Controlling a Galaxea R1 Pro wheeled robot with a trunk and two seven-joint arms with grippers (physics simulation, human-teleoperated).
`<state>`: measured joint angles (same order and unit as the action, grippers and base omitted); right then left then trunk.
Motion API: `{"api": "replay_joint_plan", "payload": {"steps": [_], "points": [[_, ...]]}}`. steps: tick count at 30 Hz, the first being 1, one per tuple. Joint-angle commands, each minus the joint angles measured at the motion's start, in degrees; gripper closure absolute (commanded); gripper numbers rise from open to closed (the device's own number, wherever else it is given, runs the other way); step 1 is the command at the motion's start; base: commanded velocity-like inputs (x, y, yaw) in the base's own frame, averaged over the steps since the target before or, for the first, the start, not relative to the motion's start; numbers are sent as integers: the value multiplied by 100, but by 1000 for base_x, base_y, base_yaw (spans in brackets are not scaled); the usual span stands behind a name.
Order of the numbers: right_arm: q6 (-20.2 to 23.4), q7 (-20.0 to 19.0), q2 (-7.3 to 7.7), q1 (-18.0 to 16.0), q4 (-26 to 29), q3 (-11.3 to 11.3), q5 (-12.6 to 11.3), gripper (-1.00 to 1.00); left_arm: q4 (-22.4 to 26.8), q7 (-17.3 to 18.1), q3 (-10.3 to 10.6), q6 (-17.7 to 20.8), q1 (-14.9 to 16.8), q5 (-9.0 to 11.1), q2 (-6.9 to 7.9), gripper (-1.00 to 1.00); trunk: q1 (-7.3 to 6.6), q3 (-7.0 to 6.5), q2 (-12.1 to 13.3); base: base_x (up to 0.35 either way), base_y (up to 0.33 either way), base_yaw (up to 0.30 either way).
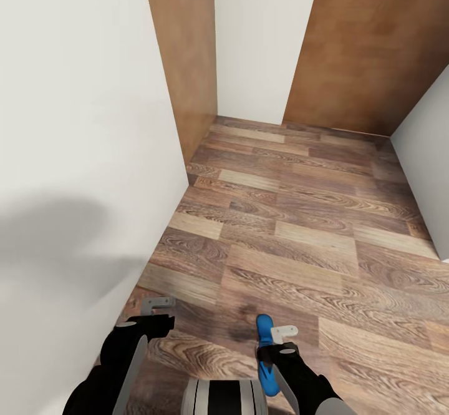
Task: In the bedroom, move the book from the bed onto either nightstand, and place the two sandals side by side next to the bed.
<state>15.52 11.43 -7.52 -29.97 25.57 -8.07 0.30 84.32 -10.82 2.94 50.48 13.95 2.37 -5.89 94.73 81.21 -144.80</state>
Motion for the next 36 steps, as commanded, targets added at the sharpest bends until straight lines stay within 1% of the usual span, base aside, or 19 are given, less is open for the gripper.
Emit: {"api": "replay_joint_plan", "payload": {"steps": [1, 5, 22, 34, 36], "points": [[44, 34, 4, -1, 10, -38, 4, -100, 4, -34, 4, 24, 2, 26, 0, -100, 1, 27, -3, 0, 0, 0], [42, 34, 6, -2, 11, -38, 4, -100, 0, -34, 4, 24, 2, 26, 0, -100, 12, 115, -8, 0, 0, 0], [53, 34, -3, -5, 16, -30, 2, -100, -3, -34, 4, 24, 2, 27, 7, -100, 12, 115, -8, 0, 0, 0], [95, 34, -19, -8, 25, -28, 5, -100, -4, -28, 4, 24, 2, 25, 9, -100, 43, 381, -24, 0, 0, 0], [100, 36, -20, -9, 28, -28, 5, -100, -4, -30, 4, 24, 2, 26, 9, -100, 43, 381, -24, 0, 0, 0]]}}
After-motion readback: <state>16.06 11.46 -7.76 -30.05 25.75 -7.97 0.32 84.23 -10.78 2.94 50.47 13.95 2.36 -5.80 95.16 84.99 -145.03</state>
